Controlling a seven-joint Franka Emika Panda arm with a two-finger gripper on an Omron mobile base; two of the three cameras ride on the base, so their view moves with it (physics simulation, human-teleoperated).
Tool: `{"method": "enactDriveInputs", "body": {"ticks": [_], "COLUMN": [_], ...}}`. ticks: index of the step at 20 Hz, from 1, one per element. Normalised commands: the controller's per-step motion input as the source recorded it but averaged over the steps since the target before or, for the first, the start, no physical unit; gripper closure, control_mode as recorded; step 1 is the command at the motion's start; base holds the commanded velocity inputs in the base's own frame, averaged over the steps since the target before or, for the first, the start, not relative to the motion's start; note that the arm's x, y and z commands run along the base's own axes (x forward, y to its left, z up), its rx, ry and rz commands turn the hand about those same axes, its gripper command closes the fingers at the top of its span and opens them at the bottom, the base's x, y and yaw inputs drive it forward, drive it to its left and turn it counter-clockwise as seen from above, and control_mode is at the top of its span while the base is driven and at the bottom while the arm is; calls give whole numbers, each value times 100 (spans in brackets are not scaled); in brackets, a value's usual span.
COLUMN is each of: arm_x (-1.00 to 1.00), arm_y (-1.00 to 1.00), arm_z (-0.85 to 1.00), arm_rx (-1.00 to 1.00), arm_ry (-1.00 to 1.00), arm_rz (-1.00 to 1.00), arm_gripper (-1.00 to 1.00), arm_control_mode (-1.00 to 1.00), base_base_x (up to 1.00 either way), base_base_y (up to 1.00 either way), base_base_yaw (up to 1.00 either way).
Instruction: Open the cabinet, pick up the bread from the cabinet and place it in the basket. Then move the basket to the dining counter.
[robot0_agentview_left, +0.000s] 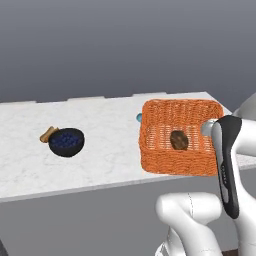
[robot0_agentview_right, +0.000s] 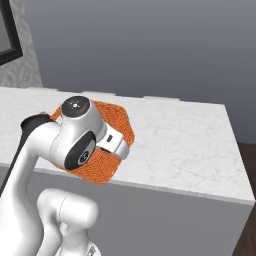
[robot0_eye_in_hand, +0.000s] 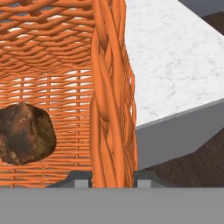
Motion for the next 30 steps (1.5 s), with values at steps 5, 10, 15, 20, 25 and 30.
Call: {"method": "enactDriveInputs", "body": {"ticks": [5, 10, 15, 20, 25, 30], "arm_x": [0, 65, 97, 100, 91, 60], "arm_y": [0, 0, 0, 0, -4, -25], "arm_z": [0, -3, -43, -48, -34, -59], "arm_rx": [0, 0, -1, -1, -1, -4], "arm_ry": [0, 3, 6, 2, 11, 14], "arm_rz": [0, -1, 0, 0, 0, 0], "arm_gripper": [100, 100, 100, 100, 100, 100], "arm_control_mode": [100, -100, -100, -100, -100, -100], "base_base_x": [49, 14, 0, 0, 0, 0], "base_base_y": [0, 0, 0, 0, 0, 0], "base_base_yaw": [-5, -1, 0, 0, 0, 0]}}
